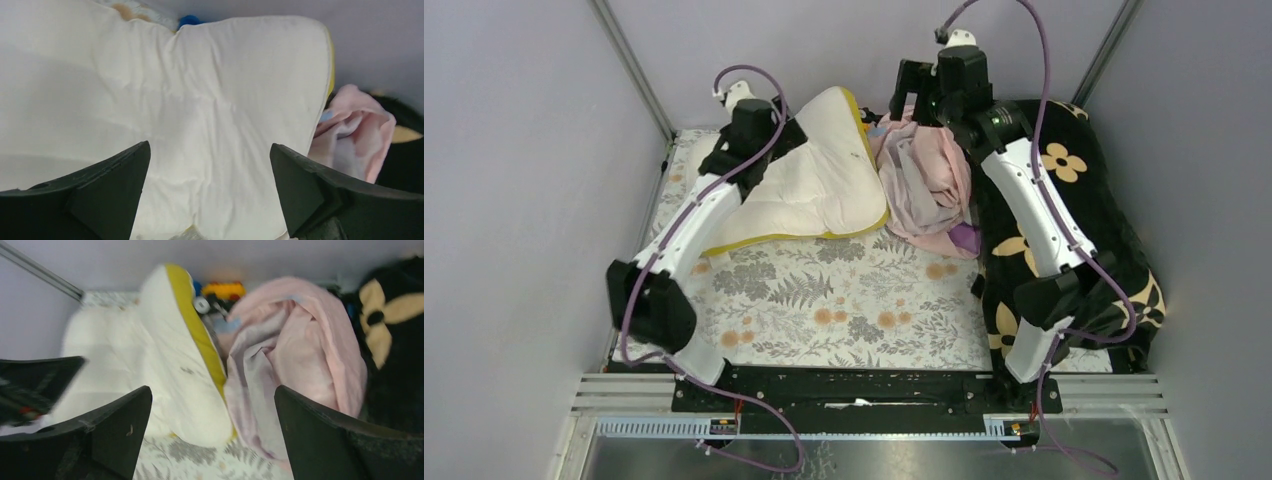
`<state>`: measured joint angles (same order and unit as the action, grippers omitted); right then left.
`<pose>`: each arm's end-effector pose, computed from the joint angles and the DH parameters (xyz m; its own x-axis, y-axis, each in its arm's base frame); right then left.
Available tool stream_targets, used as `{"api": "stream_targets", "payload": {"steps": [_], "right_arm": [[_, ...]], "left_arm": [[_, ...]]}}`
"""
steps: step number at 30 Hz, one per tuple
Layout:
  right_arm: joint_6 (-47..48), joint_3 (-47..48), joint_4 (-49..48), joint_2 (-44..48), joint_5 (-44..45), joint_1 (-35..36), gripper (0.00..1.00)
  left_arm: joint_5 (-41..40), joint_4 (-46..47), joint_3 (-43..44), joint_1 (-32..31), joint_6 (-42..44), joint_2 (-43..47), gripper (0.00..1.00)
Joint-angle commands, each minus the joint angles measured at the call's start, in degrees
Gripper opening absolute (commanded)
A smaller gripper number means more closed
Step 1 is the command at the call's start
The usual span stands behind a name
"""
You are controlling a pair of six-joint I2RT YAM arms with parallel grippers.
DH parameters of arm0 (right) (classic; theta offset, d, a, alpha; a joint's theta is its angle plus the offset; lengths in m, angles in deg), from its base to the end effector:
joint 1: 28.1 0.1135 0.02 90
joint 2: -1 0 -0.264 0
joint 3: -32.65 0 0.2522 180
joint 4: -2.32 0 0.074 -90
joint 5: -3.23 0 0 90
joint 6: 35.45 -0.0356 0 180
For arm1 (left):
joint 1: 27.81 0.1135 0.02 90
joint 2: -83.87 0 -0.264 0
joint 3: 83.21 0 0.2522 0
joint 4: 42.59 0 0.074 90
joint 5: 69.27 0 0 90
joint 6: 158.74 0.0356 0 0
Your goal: Remove the pillowcase from the pillow
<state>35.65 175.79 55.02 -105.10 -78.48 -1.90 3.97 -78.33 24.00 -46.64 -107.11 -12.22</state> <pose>0.3609 0.1719 0.4896 -0.3303 0.1947 -0.9236 -0.2170 0.9366 0.2751 0.3760 -0.1174 0.3796 -0.3470 -0.5097 -0.7873 -0.1970 0.8603 -0.4701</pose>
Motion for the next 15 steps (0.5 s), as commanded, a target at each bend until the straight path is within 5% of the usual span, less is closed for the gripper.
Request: {"api": "stream_targets", "payload": {"steps": [1, 5, 7, 15], "right_arm": [[5.2, -20.8, -10.5, 16.0, 5.9, 0.0, 1.00], [5.4, -62.1, -47.3, 36.0, 8.0, 0.0, 0.97], [13.7, -78.0, -60.1, 44.5, 1.8, -0.1, 0.96], [15.8, -97.1, -60.1, 52.7, 19.0, -0.2, 1.00]], "left_arm": [[-3.1, 13.9, -13.5, 0.3, 9.6, 16.9, 0.99], [-4.0, 21.4, -28.5, 0.3, 13.6, 28.0, 0.99], [-4.2, 26.1, -35.5, 0.3, 14.7, 31.6, 0.99], [-2.5, 52.0, -64.0, 0.2, 22.6, 37.2, 0.99]]}}
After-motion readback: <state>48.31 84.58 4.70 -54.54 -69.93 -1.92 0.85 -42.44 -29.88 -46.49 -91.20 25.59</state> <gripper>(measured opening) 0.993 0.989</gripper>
